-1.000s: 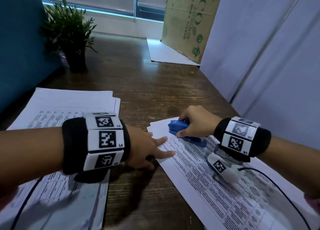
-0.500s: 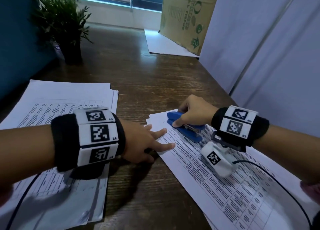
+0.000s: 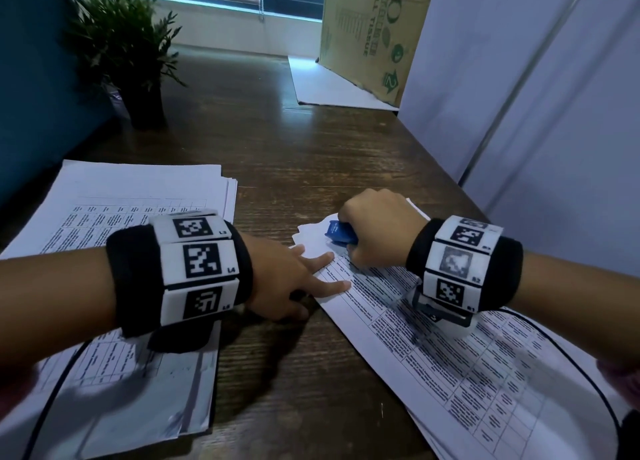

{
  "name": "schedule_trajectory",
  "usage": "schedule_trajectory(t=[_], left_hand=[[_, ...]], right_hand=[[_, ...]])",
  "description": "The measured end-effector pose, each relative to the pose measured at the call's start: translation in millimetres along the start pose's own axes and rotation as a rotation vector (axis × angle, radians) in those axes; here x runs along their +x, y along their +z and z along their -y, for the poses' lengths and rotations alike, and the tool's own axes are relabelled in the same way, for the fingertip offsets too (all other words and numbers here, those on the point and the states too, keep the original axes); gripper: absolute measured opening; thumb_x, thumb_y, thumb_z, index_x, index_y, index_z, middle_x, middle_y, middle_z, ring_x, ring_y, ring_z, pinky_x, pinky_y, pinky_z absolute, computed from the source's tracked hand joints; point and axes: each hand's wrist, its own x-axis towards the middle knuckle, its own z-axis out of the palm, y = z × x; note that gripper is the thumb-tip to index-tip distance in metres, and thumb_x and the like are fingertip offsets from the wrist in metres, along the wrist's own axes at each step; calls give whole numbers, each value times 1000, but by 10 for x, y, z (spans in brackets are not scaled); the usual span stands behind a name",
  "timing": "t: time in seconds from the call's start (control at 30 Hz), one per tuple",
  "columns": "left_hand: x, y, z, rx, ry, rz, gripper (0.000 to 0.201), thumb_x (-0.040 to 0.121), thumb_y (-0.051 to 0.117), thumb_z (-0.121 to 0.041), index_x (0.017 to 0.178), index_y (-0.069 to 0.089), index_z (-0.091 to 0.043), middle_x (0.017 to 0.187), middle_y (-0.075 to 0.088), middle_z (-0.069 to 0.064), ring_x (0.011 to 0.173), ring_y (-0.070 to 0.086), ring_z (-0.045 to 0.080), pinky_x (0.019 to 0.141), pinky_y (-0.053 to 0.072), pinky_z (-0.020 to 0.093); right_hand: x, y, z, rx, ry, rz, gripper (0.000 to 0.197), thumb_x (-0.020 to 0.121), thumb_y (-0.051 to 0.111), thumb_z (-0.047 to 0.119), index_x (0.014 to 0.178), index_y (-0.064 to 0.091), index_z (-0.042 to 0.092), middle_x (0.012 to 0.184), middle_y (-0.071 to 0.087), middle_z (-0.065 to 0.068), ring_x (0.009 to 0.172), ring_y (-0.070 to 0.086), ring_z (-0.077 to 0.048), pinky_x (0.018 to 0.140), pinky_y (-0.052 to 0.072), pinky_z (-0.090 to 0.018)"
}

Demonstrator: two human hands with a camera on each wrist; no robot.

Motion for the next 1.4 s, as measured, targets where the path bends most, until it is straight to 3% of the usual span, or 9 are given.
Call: schedule_trajectory(t=[0.27,0.43,0.6,0.7,0.87,1.03,1.17,1.3,1.4], left_hand=[[-3,10,-8,1,-4,-8,61,100,32,-40,142,-11,-51,156,-20,-7,146,-5,25,116,16,42],[-5,0,-14,14,-5,-6,61,100,32,-40,142,-11,-51,156,-21,-6,146,-3,26,116,18,42],[-3,-5,-11,18,-1,1,62,100,32,-40,142,-12,-51,155,-22,-5,146,-4,27,116,19,43],[-4,-4,-11,13,-3,3,62,100,33,-40,142,-12,-51,155,-22,-6,146,-4,26,116,19,44],[-5,-2,-8,3,-4,5,62,100,33,-40,142,-11,-52,156,-21,-7,146,-5,25,117,17,45],[-10,-8,-13,5,-2,3,62,100,33,-40,142,-11,-52,156,-21,-8,146,-5,25,117,17,46],[-7,-9,-8,5,-2,3,62,100,33,-40,142,-11,-52,156,-21,-8,146,-6,24,117,18,45],[-10,-8,-13,8,1,1,62,100,33,-40,143,-10,-51,156,-21,-6,146,-6,25,117,18,45],[-8,-7,-8,2,-3,3,62,100,33,-40,143,-10,-51,156,-21,-6,146,-6,25,117,17,45]], right_hand=[[54,28,-70,172,103,55,27,74,67,22,59,46,13,66,51,-3,66,52,-23,51,35,-26],[108,116,-210,456,240,94,40,68,78,30,84,68,-5,73,57,-22,64,47,-17,57,34,-29],[133,64,-274,608,309,168,20,69,81,26,67,67,12,63,54,7,63,50,-9,51,35,-20],[139,42,-270,652,327,168,21,69,81,24,58,64,19,63,56,7,65,52,-10,51,37,-21],[154,55,-184,443,255,126,28,68,79,26,82,71,2,80,67,-13,69,57,-19,58,46,-31],[125,28,-111,263,169,88,15,72,70,21,72,65,6,74,65,-8,68,59,-22,53,44,-26],[81,-18,-16,96,91,67,31,75,65,22,62,38,15,63,41,2,65,46,-21,48,29,-24],[30,-61,98,-119,-43,35,13,81,63,23,85,53,15,77,47,-1,70,44,-22,61,36,-28],[16,-49,139,-206,-126,40,12,84,60,22,93,62,14,91,59,-4,69,45,-21,55,34,-28]])
